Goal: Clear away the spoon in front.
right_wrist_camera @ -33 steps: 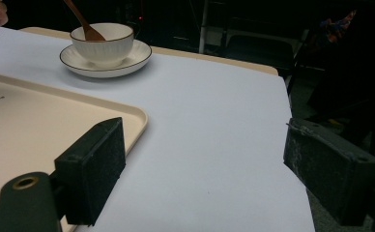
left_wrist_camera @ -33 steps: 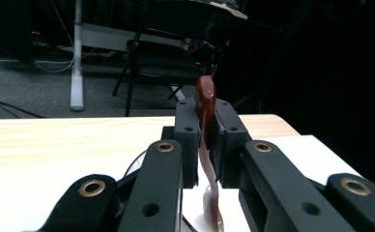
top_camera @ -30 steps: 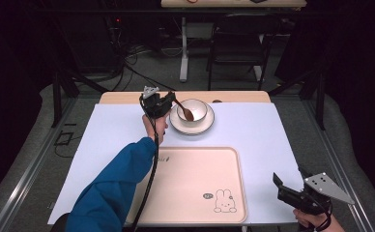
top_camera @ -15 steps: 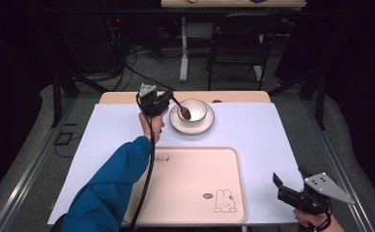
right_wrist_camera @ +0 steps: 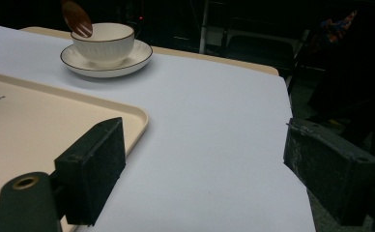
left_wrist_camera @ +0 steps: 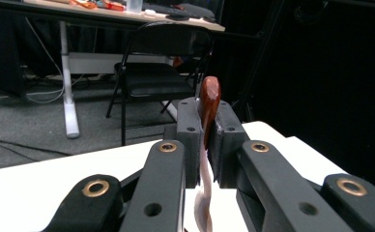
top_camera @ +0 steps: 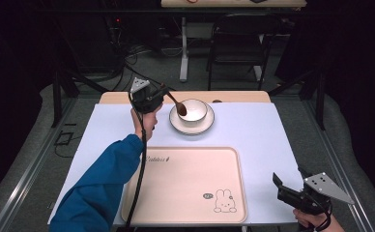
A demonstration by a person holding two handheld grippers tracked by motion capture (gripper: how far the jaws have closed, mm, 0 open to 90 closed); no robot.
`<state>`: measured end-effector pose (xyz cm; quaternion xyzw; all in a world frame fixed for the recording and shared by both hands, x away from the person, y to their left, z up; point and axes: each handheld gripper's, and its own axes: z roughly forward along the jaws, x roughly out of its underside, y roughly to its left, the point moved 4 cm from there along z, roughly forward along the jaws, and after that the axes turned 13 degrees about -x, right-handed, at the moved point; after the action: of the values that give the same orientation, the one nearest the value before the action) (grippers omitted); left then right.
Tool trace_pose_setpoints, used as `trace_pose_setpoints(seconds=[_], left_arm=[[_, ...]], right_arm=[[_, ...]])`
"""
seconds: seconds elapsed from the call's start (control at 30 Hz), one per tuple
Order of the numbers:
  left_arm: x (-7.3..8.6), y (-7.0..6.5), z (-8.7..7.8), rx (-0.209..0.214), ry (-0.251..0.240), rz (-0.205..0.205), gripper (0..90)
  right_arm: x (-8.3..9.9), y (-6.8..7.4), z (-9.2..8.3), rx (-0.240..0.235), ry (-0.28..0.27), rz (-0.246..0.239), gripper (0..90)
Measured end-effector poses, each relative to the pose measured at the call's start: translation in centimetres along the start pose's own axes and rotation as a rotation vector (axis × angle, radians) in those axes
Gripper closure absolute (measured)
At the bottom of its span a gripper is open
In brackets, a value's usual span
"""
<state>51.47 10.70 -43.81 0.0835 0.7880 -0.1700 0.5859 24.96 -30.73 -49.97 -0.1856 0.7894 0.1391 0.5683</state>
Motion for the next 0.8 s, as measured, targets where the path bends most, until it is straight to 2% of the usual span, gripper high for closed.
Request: trace_pose_setpoints(seconds=[0.2, 0.4, 0.5, 0.63, 0.8], left_arm=[[-0.9, 0.3, -1.3, 0.028, -0.005, 0.018, 84.4], [-1.6, 1.1, -2.4, 0.038, -0.009, 0.014, 84.4], [-1.8, 1.5, -3.0, 0.047, 0.004, 0.019, 84.4], [-1.9, 1.9, -3.7, 0.083, 0.052, 0.021, 84.4], [-2.2, 2.6, -4.9, 0.091, 0.062, 0.023, 84.4]], right_arm=[[0.0, 0.0, 0.0, -0.002, 0.000, 0.001, 14.2], [0.0, 0.0, 0.0, -0.002, -0.002, 0.000, 14.1], [0.0, 0.0, 0.0, -0.002, 0.000, -0.002, 14.2], [0.0, 0.0, 0.0, -0.003, -0.001, -0.002, 14.2], [0.0, 0.0, 0.0, -0.003, -0.002, -0.001, 14.2]])
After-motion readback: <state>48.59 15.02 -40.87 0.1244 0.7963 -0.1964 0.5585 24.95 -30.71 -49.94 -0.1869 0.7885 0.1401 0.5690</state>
